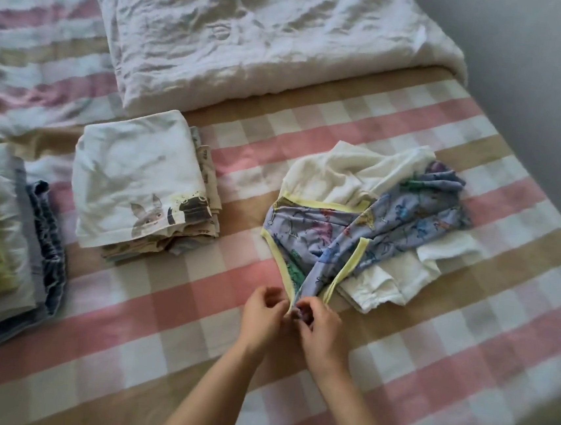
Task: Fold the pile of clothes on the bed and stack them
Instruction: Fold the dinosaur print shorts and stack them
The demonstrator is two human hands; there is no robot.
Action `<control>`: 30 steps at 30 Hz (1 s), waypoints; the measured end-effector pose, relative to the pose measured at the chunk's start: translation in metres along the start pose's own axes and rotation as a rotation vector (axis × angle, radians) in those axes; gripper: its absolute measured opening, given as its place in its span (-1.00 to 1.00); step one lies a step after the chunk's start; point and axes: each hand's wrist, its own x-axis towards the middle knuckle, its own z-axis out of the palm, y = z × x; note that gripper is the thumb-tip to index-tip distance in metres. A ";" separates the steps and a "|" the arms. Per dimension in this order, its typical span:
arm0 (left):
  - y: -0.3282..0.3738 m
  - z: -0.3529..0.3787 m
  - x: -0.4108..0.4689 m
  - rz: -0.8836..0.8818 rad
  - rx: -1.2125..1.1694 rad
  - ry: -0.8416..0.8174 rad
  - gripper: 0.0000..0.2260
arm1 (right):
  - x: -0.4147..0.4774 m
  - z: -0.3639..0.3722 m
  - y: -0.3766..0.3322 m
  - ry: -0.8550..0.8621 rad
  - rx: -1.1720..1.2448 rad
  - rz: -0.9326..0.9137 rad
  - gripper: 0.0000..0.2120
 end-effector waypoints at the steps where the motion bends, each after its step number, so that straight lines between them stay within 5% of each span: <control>1: -0.002 -0.002 -0.003 0.011 0.007 0.001 -0.89 | -0.004 -0.001 -0.002 0.032 0.108 0.025 -0.85; 9: -0.002 -0.041 -0.086 -0.015 -0.432 -0.182 -0.87 | -0.076 -0.025 -0.045 0.059 0.665 0.065 -0.80; 14: -0.017 -0.087 -0.170 0.214 -0.525 -0.068 -0.98 | -0.160 -0.032 -0.085 -0.072 0.683 -0.044 -0.75; 20: -0.064 -0.134 -0.262 0.338 -0.503 0.018 -0.86 | -0.251 -0.016 -0.099 -0.191 0.689 -0.097 -0.75; 26: -0.116 -0.123 -0.262 0.240 -0.387 0.023 -0.93 | -0.274 0.020 -0.052 -0.114 0.659 0.079 -0.76; 30: -0.141 -0.096 -0.234 0.129 -0.208 -0.110 -0.81 | -0.258 0.043 -0.012 -0.073 0.378 0.152 -0.74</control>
